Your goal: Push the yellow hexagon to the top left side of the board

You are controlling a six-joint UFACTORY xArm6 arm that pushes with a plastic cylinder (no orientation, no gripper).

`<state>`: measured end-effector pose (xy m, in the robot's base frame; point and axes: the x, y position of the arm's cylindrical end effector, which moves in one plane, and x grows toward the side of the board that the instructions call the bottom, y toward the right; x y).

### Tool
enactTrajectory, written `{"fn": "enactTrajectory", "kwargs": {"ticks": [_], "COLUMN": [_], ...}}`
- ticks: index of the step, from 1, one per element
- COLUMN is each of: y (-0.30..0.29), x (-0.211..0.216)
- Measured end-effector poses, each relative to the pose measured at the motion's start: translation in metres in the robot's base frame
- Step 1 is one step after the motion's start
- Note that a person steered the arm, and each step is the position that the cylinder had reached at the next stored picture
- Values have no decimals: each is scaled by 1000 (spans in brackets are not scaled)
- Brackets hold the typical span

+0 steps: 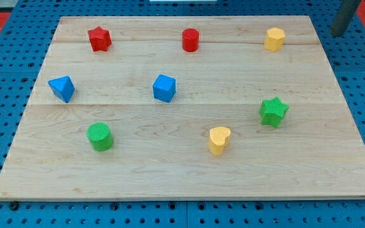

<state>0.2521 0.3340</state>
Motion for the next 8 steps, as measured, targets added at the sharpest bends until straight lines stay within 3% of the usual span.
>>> {"fn": "enactTrajectory", "kwargs": {"ticks": [1,2,5,6,7,8], "y": [-1,-66,-68,-43,-40,-69], "x": [25,60,63,61,28,27]}}
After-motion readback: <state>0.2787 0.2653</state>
